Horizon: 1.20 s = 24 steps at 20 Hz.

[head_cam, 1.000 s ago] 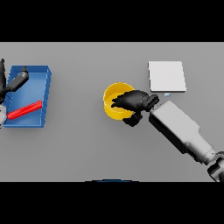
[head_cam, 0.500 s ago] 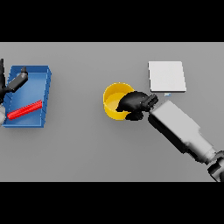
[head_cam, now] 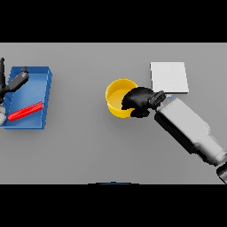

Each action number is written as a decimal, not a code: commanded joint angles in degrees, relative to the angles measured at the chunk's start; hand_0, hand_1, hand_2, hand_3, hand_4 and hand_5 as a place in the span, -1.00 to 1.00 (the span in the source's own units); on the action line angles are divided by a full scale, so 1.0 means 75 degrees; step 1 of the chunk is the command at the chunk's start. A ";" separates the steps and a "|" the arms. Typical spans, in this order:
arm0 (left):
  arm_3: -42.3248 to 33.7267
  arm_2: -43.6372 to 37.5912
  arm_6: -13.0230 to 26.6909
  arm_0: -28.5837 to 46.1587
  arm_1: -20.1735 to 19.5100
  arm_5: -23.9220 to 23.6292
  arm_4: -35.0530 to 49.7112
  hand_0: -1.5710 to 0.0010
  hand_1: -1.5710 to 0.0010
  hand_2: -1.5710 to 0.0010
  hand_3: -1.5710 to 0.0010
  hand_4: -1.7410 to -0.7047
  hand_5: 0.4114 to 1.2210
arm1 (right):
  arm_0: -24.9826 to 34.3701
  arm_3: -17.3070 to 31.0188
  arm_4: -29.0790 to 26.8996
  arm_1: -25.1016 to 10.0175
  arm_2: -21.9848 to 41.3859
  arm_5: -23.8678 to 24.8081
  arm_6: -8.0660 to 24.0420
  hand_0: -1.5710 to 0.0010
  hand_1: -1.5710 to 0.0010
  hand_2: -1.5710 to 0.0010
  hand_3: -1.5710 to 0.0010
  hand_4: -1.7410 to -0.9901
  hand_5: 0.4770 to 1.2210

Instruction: Pick up the red beaker and tilt it to pour out 1 green nut into yellow bowl. Pick up the yellow bowl and place it on the metallic measuring scale.

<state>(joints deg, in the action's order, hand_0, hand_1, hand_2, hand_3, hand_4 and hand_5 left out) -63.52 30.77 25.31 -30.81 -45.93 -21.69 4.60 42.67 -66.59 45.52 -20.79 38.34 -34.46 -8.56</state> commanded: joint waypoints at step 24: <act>-0.0174 -0.0106 0.0162 0.0067 -0.0169 0.0009 0.0033 1.00 1.00 1.00 1.00 0.95 -0.31 | 0.0769 0.1878 0.0108 -0.1236 -0.1971 0.1423 -0.0055 -1.00 -1.00 -0.92 -0.50 -1.00 1.00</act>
<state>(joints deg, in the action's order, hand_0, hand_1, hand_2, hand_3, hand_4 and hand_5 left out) -64.83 29.97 26.55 -30.31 -47.21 -21.62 4.85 48.38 -52.47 46.40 -30.05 23.57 -23.81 -8.74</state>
